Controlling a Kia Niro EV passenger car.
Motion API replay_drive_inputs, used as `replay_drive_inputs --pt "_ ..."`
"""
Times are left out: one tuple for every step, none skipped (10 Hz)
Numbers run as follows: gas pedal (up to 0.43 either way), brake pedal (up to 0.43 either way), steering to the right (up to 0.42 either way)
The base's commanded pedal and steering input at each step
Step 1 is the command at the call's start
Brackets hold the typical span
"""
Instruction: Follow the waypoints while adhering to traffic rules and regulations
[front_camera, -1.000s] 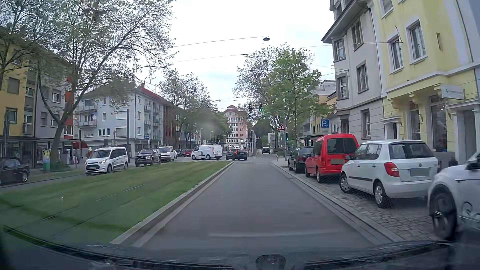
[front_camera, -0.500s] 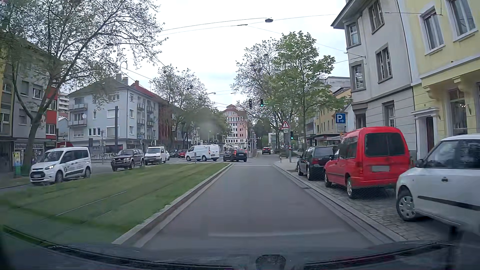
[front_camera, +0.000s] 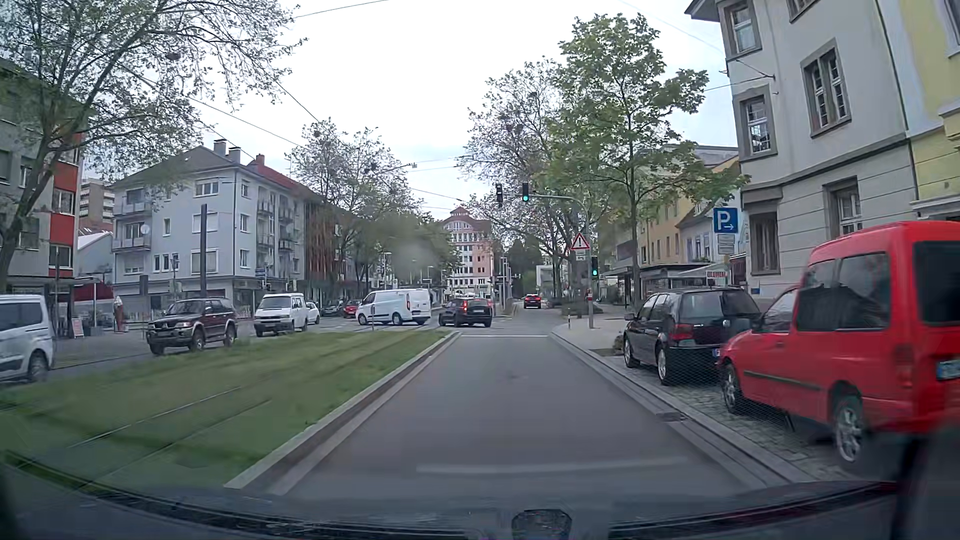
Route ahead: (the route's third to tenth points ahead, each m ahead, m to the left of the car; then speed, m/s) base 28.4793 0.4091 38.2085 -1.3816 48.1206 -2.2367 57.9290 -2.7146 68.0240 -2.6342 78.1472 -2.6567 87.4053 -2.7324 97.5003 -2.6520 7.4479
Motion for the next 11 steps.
replay_drive_inputs --pt "0.000 0.000 0.002" --pt "0.000 0.000 0.000" --pt "0.000 0.000 0.000" --pt "0.000 0.000 0.000" --pt "0.000 0.000 0.000" --pt "0.000 0.000 0.000" --pt "0.000 0.000 0.001" --pt "0.000 0.000 0.000" --pt "0.000 0.000 0.001" --pt "0.039 0.000 0.002" --pt "0.110 0.000 0.005"
